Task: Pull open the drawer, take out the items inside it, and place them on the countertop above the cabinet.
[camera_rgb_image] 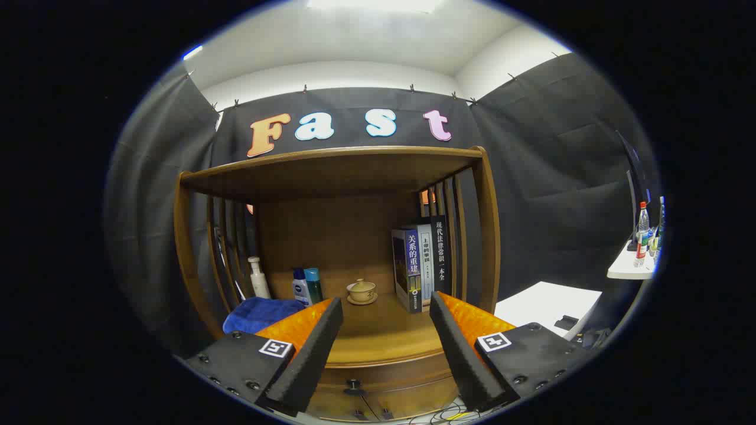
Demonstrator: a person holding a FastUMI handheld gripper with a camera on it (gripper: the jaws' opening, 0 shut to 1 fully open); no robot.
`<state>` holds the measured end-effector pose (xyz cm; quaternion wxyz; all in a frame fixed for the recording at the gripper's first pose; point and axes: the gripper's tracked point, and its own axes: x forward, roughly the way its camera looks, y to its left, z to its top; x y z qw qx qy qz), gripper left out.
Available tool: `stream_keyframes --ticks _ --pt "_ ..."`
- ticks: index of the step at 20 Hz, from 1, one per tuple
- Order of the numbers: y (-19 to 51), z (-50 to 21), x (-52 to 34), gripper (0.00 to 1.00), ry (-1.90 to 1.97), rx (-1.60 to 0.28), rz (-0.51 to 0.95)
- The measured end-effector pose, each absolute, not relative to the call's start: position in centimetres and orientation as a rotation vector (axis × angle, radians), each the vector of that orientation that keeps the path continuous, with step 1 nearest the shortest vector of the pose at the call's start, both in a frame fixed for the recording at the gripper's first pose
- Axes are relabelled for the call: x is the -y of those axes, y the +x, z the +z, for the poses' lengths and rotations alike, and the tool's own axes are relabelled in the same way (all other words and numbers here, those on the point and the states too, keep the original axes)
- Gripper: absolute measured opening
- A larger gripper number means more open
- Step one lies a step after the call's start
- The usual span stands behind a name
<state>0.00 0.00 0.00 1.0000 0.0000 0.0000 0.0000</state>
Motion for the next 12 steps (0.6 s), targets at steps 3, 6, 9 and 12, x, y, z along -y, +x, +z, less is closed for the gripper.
stream_keyframes --ticks 3,6,9,12 --pt "0.12 -0.04 -0.18 0.98 -0.009 -0.003 0.002" --pt "0.08 0.14 -0.2 0.98 -0.012 0.004 -0.003" --pt "-0.04 0.31 -0.46 0.98 -0.008 0.007 -0.002" --pt "-0.31 0.76 -0.7 0.98 -0.014 0.014 -0.003"
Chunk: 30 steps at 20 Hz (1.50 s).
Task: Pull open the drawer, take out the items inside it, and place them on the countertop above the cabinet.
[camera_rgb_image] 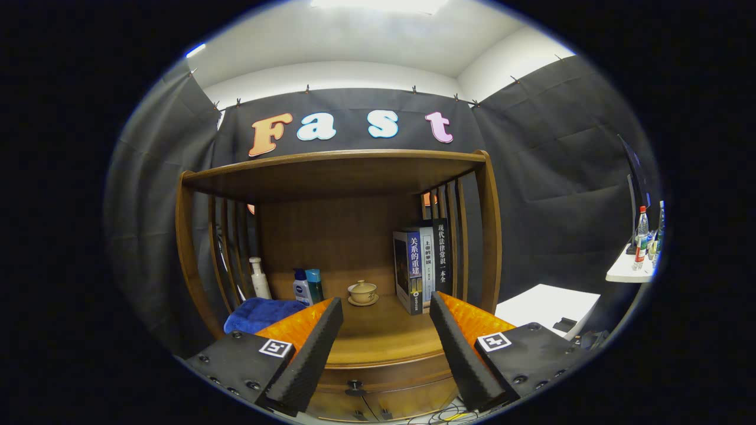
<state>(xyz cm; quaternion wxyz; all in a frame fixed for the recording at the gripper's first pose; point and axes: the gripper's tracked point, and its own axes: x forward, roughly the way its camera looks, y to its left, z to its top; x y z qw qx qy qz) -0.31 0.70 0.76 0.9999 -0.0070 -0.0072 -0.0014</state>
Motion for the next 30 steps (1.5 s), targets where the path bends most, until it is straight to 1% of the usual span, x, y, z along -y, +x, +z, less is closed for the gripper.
stream_keyframes --ticks 5,14,21,25,30 --pt "-0.5 1.2 -1.2 0.98 -0.013 0.029 0.002" --pt "0.4 -1.5 -3.0 0.98 0.023 0.049 0.046" --pt "2.9 -9.0 -3.5 0.98 0.017 0.023 0.07" --pt "4.2 -15.2 -4.0 0.98 -0.005 -0.049 0.096" --pt "4.9 -20.5 -4.1 0.98 -0.044 -0.104 0.096"
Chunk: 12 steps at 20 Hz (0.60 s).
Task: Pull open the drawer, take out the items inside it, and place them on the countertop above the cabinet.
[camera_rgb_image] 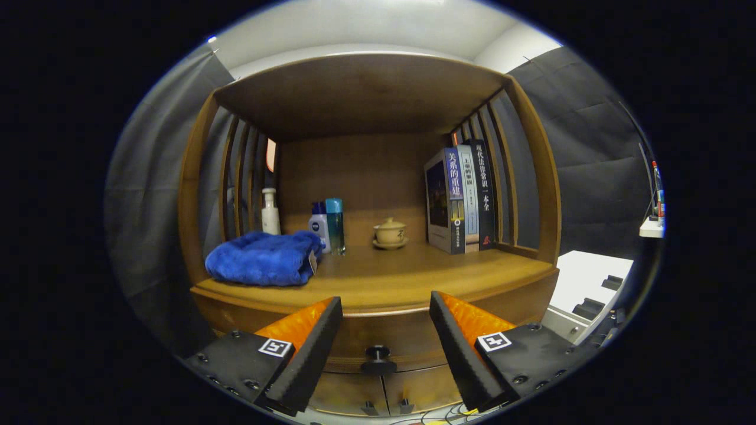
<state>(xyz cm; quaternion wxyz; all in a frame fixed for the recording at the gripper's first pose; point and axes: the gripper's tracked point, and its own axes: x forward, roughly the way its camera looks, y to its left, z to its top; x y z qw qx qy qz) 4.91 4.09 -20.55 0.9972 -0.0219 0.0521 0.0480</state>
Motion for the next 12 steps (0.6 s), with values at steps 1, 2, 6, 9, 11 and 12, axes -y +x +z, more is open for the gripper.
stream_keyframes --ticks 1,2,6,9,11,12 --pt "5.0 -21.6 -4.1 0.98 -0.04 -0.126 0.097" --pt "5.1 -22.6 -4.0 0.98 -0.033 -0.142 0.098" --pt "5.6 -26.0 -3.7 0.96 -0.021 -0.198 0.105" --pt "5.5 -28.8 -3.9 0.94 -0.001 -0.256 0.113" --pt "5.5 -29.7 -4.0 0.93 0.007 -0.267 0.118" --pt "5.4 -29.9 -4.0 0.88 0.009 -0.263 0.117"
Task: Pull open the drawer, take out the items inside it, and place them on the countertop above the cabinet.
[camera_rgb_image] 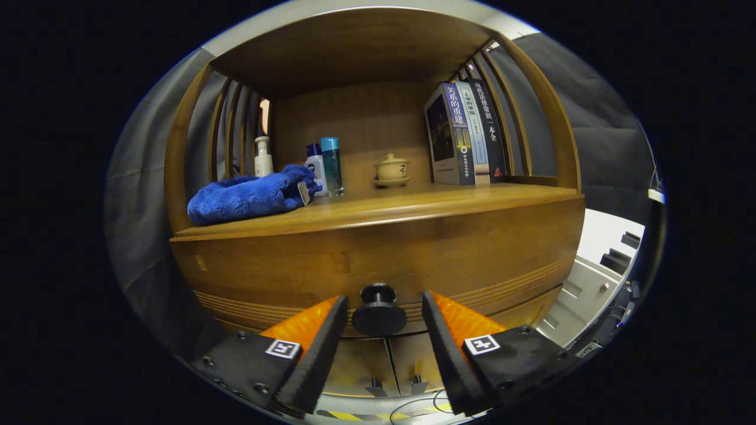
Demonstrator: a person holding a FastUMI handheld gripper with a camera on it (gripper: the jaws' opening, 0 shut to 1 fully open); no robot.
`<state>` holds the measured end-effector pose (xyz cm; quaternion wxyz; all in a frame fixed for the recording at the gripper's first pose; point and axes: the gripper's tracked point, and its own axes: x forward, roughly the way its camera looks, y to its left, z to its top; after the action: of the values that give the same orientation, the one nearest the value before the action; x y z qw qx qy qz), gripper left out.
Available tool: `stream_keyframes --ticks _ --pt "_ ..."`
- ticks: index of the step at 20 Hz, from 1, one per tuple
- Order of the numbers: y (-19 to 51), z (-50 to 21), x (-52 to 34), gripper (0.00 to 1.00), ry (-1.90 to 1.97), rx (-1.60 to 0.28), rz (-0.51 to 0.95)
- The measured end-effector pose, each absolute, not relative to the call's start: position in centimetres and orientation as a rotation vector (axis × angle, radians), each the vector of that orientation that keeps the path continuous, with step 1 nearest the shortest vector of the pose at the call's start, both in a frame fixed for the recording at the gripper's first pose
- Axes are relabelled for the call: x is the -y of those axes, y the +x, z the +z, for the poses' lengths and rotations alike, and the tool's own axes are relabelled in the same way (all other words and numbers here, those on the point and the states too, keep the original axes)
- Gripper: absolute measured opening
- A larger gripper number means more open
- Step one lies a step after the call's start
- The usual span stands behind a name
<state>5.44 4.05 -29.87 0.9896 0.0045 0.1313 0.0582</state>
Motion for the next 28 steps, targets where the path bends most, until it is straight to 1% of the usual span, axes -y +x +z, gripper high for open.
stream_keyframes --ticks 4,10,11,13,15,21,25,28 --pt "5.7 -29.3 -4.2 0.69 0.016 -0.249 0.098" --pt "5.6 -29.4 -4.3 0.43 0.001 -0.311 0.114" --pt "5.7 -29.3 -4.2 0.42 -0.024 -0.31 0.12" --pt "5.6 -29.5 -4.1 0.37 -0.017 -0.305 0.114" --pt "5.6 -29.5 -4.1 0.37 0.01 -0.314 0.098" --pt "5.6 -29.5 -4.2 0.37 -0.001 -0.327 0.116" --pt "5.5 -29.6 -4.0 0.37 -0.001 -0.33 0.091" --pt "4.5 -29.6 -3.9 0.37 0.005 -0.358 0.103"
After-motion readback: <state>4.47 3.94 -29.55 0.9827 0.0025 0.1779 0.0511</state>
